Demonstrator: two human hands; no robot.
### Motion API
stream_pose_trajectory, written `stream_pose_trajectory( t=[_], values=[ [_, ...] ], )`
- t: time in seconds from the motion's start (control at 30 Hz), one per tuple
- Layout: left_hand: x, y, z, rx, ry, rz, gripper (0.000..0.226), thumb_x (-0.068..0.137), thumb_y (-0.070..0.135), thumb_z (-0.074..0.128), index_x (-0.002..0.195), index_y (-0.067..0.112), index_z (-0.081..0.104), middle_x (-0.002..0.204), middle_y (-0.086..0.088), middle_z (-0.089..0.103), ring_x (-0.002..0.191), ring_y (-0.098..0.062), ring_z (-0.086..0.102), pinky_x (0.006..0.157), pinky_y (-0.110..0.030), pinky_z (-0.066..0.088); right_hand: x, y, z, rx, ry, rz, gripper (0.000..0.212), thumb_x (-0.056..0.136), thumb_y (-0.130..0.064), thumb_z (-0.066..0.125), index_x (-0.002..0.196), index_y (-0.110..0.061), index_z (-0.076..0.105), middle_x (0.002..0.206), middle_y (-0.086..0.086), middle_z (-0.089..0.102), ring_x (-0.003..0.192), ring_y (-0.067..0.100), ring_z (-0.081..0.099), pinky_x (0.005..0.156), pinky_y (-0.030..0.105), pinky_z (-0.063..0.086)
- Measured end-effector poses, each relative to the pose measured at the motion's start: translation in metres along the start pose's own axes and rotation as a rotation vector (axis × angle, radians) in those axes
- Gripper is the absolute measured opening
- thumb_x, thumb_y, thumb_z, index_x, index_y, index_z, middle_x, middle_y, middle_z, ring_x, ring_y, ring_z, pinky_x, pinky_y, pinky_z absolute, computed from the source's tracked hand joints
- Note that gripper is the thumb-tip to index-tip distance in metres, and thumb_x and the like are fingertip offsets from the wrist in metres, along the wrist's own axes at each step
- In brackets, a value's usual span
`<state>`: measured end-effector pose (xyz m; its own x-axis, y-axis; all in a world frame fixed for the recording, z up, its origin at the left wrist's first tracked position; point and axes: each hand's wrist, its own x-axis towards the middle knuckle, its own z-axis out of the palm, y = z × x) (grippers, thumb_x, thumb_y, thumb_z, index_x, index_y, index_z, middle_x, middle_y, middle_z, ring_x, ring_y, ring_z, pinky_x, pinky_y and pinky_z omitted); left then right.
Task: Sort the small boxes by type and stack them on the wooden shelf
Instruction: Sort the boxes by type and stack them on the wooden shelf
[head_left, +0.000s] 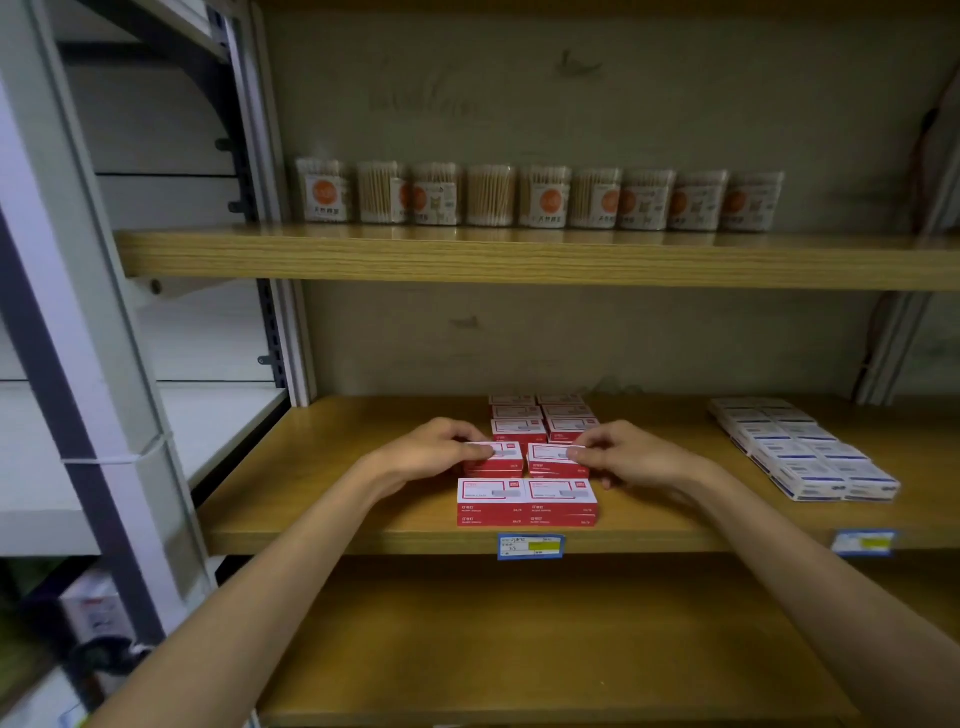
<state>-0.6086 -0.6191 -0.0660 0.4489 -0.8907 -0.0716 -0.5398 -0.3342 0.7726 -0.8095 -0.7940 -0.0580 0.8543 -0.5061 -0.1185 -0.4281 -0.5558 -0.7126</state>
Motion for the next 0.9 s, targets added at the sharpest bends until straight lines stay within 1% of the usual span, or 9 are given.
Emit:
stream_pose_trajectory(
  t=[0.2,0.37,0.43,0.53,0.6,0.63,0.7,0.77,0.9],
  values=[
    [-0.005,-0.002,-0.001,0.013,-0.018,0.000,0.023,0.097,0.038,0.060,0.115,0.025,0.066,0.112,0.009,0.070,0.104,-0.008,0.066,0.095,-0.031,0.052,-0.003,-0.001,0.004,-0.026,-0.004,-0.052,0.021,0.103,-0.034,0.053,0.112,-0.019,0.064,0.106,-0.006,0.065,0.082,0.005,0.060,0.063,0.014,0.046],
    [-0.010,-0.001,-0.001,0.005,-0.043,0.011,0.019,0.097,0.034,0.062,0.113,0.024,0.067,0.112,0.007,0.071,0.106,-0.009,0.066,0.101,-0.038,0.051,-0.001,0.005,0.006,-0.065,-0.008,-0.100,0.014,0.100,-0.038,0.057,0.108,-0.030,0.065,0.115,-0.008,0.065,0.109,0.008,0.061,0.096,0.031,0.052],
    [-0.015,0.000,-0.001,0.015,-0.063,0.019,0.025,0.095,0.044,0.062,0.113,0.026,0.067,0.113,0.009,0.070,0.106,-0.008,0.065,0.103,-0.038,0.050,-0.002,0.005,0.005,-0.079,-0.027,-0.107,0.016,0.100,-0.039,0.057,0.109,-0.030,0.066,0.117,-0.009,0.064,0.113,0.009,0.059,0.103,0.037,0.050],
    [-0.024,0.000,-0.008,0.034,-0.171,0.028,0.063,0.071,0.072,0.070,0.120,0.034,0.061,0.122,0.012,0.065,0.114,-0.007,0.060,0.105,-0.035,0.044,-0.010,-0.002,0.003,-0.081,-0.046,-0.114,0.041,0.092,-0.059,0.054,0.116,-0.028,0.066,0.119,-0.012,0.063,0.113,0.008,0.058,0.103,0.035,0.048],
    [-0.029,0.000,-0.012,0.089,-0.262,0.024,0.086,0.057,0.067,0.081,0.131,0.036,0.050,0.129,0.014,0.059,0.119,-0.006,0.056,0.106,-0.032,0.044,-0.016,-0.008,0.002,-0.087,-0.100,-0.114,0.062,0.080,-0.072,0.057,0.124,-0.029,0.062,0.117,-0.018,0.057,0.110,0.007,0.057,0.095,0.026,0.048],
    [-0.031,0.000,-0.013,0.118,-0.282,0.023,0.091,0.056,0.059,0.087,0.134,0.035,0.047,0.130,0.015,0.057,0.119,-0.004,0.055,0.106,-0.031,0.045,-0.018,-0.010,0.002,-0.114,-0.134,-0.113,0.063,0.080,-0.067,0.064,0.129,-0.030,0.058,0.117,-0.020,0.054,0.107,0.005,0.056,0.087,0.019,0.047],
    [-0.032,-0.001,-0.009,0.169,-0.247,0.039,0.088,0.059,0.042,0.094,0.133,0.033,0.046,0.126,0.016,0.058,0.115,-0.002,0.056,0.103,-0.026,0.047,-0.017,-0.009,0.003,-0.151,-0.192,-0.117,0.062,0.081,-0.046,0.077,0.135,-0.027,0.052,0.118,-0.017,0.052,0.103,0.001,0.056,0.076,0.009,0.046],
    [-0.032,-0.002,-0.003,0.185,-0.162,0.077,0.078,0.062,0.033,0.094,0.127,0.030,0.052,0.120,0.016,0.061,0.110,-0.001,0.058,0.095,-0.020,0.049,-0.014,-0.005,0.004,-0.154,-0.199,-0.131,0.064,0.076,-0.033,0.086,0.130,-0.026,0.053,0.121,-0.013,0.054,0.104,0.001,0.058,0.074,0.005,0.047],
    [-0.031,-0.004,-0.002,0.171,-0.113,0.114,0.071,0.061,0.032,0.095,0.122,0.028,0.058,0.116,0.016,0.064,0.107,-0.002,0.060,0.091,-0.020,0.051,-0.006,-0.002,0.007,-0.153,-0.168,-0.165,0.064,0.069,-0.034,0.092,0.122,-0.030,0.057,0.126,-0.010,0.055,0.112,0.005,0.058,0.090,0.020,0.053]
  ],
)
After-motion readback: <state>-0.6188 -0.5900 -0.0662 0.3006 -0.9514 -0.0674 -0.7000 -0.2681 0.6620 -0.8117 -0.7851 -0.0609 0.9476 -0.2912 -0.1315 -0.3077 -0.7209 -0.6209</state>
